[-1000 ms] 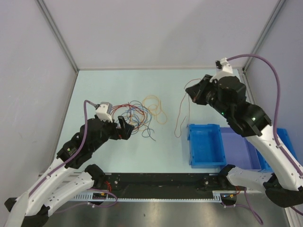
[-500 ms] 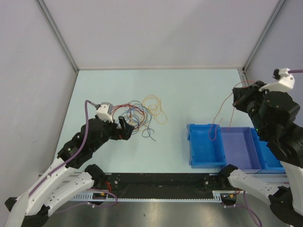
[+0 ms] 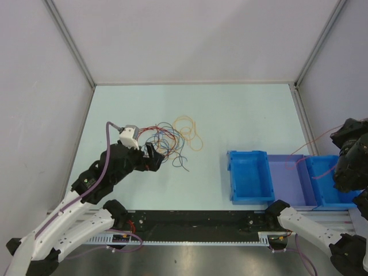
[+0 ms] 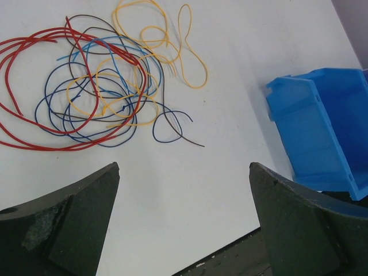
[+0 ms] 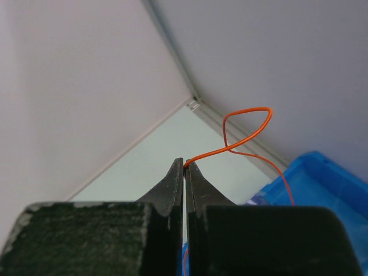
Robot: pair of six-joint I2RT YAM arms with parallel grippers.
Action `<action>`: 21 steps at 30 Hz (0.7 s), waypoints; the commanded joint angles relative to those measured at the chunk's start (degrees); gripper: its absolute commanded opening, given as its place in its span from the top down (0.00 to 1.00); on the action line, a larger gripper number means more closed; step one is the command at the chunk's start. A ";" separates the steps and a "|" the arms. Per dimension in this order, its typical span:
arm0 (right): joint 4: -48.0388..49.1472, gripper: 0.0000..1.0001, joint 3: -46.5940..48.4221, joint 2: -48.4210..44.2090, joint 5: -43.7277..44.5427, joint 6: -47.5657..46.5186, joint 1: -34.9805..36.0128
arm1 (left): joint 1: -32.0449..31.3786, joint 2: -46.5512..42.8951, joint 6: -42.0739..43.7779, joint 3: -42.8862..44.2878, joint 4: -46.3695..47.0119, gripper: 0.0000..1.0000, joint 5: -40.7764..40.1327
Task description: Untangle the cables
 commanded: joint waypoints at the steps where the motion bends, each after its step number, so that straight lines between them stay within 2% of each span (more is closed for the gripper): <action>1: 0.06 1.00 -0.45 -0.45 16.49 -1.27 0.33 | -0.84 0.53 0.70 -0.20 0.36 0.00 1.43; 5: 7.95 1.00 -4.50 -3.60 25.47 -8.46 2.16 | -1.37 1.23 0.70 -0.28 0.45 0.00 1.69; 7: 16.73 1.00 -6.43 -5.01 30.92 -15.58 5.14 | -1.54 1.58 0.70 -0.28 0.53 0.00 1.78; 9: 17.99 1.00 -6.71 -6.68 36.00 -15.61 7.78 | -1.89 1.76 0.70 -0.28 0.53 0.00 1.78; 13: 16.06 1.00 -7.84 -10.81 36.04 -9.73 13.58 | -2.51 2.37 0.70 -0.37 0.53 0.00 1.78; 15: 16.75 1.00 -9.33 -11.61 36.04 -10.58 15.61 | -2.77 2.72 0.70 -0.37 0.62 0.00 1.78; 19: 22.18 1.00 -10.83 -7.59 36.04 -20.14 16.85 | -2.95 3.43 0.61 -0.28 0.80 0.00 1.61; 20: 26.91 1.00 -12.40 -6.78 36.04 -30.35 16.85 | -2.95 3.60 0.53 -0.37 0.88 0.00 1.61; 21: 36.26 1.00 -14.85 -5.82 35.95 -35.50 16.85 | -2.95 3.60 0.53 -0.37 0.97 0.00 1.61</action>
